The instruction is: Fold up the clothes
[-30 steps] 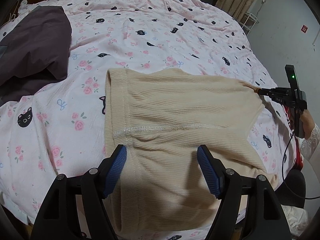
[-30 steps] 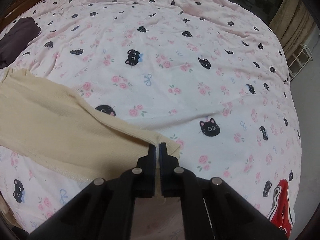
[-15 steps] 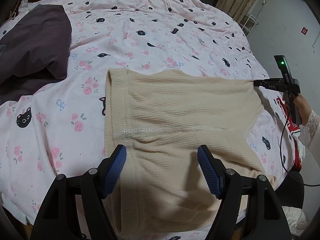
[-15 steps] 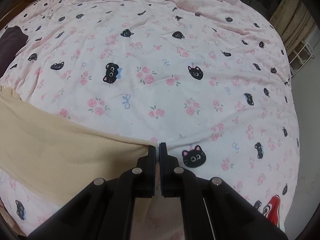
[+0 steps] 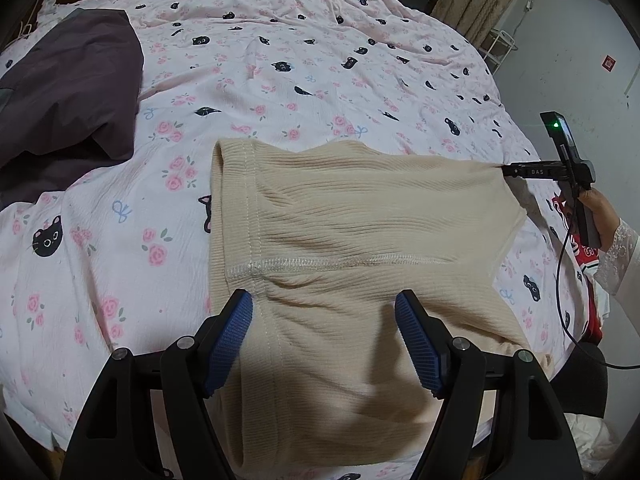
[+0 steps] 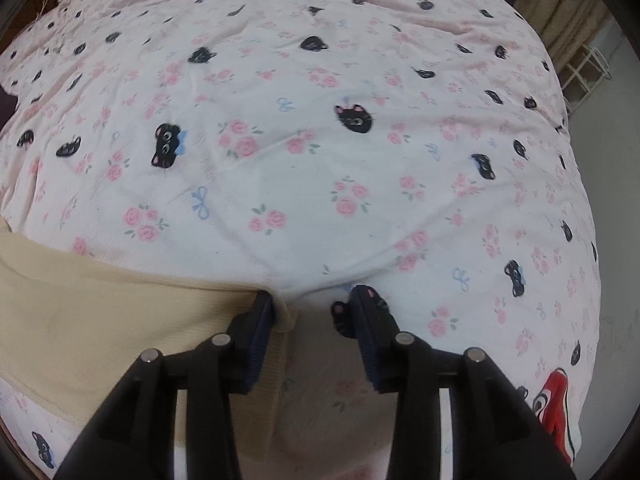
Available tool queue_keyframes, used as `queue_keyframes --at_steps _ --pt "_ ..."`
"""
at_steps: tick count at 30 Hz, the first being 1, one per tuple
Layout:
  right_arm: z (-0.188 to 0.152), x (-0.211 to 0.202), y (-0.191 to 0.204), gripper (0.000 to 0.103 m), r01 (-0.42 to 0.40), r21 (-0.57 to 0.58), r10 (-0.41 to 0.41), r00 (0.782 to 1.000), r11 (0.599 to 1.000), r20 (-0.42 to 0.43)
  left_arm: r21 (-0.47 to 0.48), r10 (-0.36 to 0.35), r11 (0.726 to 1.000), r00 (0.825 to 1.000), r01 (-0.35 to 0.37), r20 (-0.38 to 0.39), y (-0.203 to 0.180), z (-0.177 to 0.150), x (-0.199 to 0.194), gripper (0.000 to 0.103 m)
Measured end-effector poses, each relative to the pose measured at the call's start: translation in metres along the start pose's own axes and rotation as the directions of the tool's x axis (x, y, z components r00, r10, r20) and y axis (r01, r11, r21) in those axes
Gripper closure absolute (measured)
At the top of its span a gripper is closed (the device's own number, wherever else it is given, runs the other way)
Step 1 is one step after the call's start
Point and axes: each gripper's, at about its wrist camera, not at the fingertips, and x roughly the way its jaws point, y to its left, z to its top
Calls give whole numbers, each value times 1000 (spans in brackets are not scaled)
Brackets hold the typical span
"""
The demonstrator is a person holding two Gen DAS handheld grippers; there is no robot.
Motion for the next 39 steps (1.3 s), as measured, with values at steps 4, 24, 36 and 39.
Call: queue_keyframes --at_steps 4,24,36,39 --pt "-7 -12 -21 61 -7 89 5 1000 996 17 -4 -4 1000 1000 4 2 1 0 -1 34" --pt "-88 -7 -44 60 -530 469 593 805 706 18 -4 0 1000 1000 0 12 2 -2 -3 34" --pt "-85 0 -46 96 -500 513 560 827 698 44 -20 0 1000 1000 1 17 5 -3 -5 34" --pt "-87 -3 -54 96 -474 521 531 846 710 44 -23 16 1000 1000 -16 14 6 -3 -4 34"
